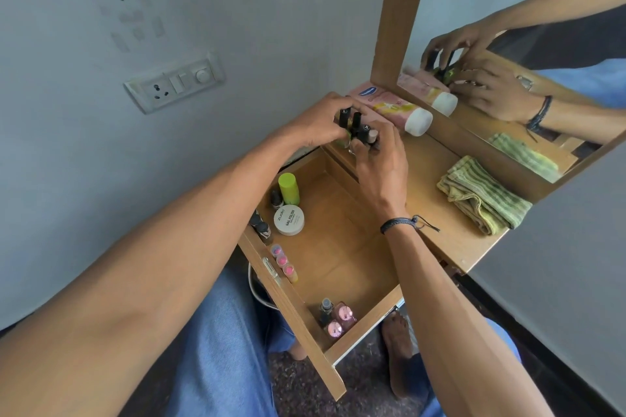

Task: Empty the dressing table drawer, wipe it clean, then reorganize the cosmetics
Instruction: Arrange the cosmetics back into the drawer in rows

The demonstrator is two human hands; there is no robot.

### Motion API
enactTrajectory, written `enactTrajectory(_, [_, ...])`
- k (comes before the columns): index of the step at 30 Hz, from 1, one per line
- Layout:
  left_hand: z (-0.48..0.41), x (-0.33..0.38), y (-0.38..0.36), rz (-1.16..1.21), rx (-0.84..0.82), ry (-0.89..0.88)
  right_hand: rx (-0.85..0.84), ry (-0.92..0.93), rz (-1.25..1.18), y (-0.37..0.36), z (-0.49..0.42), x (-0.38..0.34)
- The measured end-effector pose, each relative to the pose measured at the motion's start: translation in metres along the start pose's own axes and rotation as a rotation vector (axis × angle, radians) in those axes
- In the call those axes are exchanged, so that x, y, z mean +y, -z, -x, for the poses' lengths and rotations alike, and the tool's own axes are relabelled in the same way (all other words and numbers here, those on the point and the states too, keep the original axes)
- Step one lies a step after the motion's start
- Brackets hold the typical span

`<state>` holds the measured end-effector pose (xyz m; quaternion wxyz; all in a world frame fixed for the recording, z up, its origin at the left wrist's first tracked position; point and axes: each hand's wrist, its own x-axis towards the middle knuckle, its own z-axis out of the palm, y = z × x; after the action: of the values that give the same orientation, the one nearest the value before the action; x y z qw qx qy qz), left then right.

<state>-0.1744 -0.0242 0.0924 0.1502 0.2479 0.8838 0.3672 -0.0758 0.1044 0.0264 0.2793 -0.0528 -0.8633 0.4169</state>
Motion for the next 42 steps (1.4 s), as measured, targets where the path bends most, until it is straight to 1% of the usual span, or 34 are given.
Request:
enactTrajectory(6, [-0.006,0.001,-0.011,-0.162,0.186,0.002,0.025,-0.026,0.008,0.001,0.003,-0.001])
enactTrajectory(10, [-0.004,0.003,-0.014,-0.205,0.241,0.004,0.027,-0.071,-0.028,0.002,0.002,0.000])
enactTrajectory(14, [-0.003,0.007,-0.014,-0.233,0.241,-0.008,0.028,-0.086,-0.047,0.003,0.001,0.000])
enactTrajectory(20, [-0.001,0.009,-0.017,-0.302,0.236,-0.022,0.027,-0.154,-0.096,0.006,0.002,-0.003])
enactTrajectory(27, [-0.003,0.012,-0.017,-0.352,0.221,-0.003,0.039,-0.185,-0.117,0.008,0.002,-0.005])
enactTrajectory(35, [-0.013,0.014,-0.027,-0.374,0.299,0.054,0.033,-0.214,-0.145,0.009,0.002,-0.003])
enactTrajectory(42, [-0.016,0.016,-0.031,-0.391,0.330,0.087,0.042,-0.234,-0.184,0.012,0.003,-0.002])
